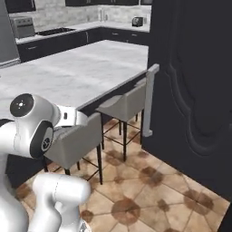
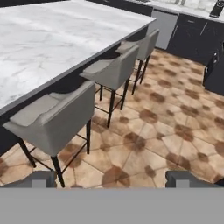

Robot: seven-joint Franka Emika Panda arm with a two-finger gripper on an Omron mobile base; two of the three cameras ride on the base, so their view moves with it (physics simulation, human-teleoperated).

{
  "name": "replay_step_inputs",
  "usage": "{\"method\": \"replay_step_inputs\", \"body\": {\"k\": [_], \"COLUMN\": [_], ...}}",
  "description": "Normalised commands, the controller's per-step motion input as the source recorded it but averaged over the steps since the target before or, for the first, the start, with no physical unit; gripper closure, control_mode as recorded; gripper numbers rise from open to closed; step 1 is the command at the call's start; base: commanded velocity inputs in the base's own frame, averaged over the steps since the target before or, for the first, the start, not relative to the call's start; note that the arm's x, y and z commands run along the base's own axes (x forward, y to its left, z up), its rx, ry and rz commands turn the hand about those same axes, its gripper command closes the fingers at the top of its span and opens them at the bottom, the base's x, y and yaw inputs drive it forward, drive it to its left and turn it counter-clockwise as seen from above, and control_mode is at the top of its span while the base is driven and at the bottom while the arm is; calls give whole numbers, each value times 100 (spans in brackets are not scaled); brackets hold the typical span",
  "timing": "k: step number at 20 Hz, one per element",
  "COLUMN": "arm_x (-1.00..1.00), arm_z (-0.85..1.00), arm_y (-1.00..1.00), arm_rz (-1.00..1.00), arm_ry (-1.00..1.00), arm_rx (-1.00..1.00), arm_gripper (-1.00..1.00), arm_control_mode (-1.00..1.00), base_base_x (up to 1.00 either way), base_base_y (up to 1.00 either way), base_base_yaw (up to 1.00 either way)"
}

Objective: Move the hot dog bun to the plate on the dining table and place the condiment next to that plate. Then navigate to the fridge and take the sausage and place it on the plate as well.

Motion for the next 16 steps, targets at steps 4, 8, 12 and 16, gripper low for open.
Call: {"method": "replay_step_inputs", "body": {"k": [4,8,12,16], "arm_x": [0,0,0,0], "arm_z": [0,0,0,0], "arm_y": [0,0,0,0], "arm_rz": [0,0,0,0], "arm_ry": [0,0,0,0], "arm_rx": [0,0,0,0], "arm_gripper": [-100,-100,-100,-100], "arm_control_mode": [100,100,100,100], "base_base_x": [80,58,81,85], "base_base_y": [0,20,14,9], "base_base_yaw": [-33,-23,-19,-19]}}
